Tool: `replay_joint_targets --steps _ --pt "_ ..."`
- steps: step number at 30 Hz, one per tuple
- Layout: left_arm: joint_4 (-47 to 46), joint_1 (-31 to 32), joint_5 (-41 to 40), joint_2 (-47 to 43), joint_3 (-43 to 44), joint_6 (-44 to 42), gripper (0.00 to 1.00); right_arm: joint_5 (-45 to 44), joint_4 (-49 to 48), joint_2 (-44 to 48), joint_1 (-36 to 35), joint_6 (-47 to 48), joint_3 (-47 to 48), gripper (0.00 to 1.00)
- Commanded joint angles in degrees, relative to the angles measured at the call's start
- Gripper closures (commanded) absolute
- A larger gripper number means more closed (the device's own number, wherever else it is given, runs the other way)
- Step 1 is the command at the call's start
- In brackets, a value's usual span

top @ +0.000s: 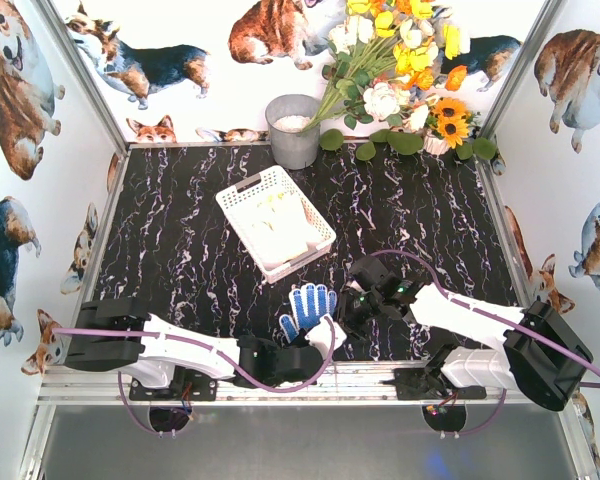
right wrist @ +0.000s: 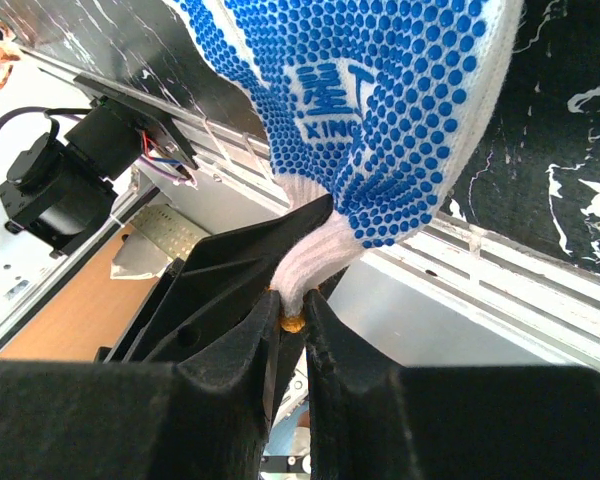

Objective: Put the gloves into the storage basket
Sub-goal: Pick up the glove from the center of the board.

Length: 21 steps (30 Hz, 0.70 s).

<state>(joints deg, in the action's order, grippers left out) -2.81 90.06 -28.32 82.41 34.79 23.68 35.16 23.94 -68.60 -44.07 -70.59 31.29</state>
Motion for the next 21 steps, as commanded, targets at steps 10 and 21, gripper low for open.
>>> replay_joint_targets --steps 10,21 --pt "1.09 0.03 -0.27 0.44 1.21 2.51 1.0 0.05 -1.95 3.8 1.7 0.26 0.33 0.62" --pt "2.01 0.03 -1.49 -1.03 0.99 3.64 1.0 -5.29 -0.62 10.7 6.19 -0.85 -2.73 0.3"
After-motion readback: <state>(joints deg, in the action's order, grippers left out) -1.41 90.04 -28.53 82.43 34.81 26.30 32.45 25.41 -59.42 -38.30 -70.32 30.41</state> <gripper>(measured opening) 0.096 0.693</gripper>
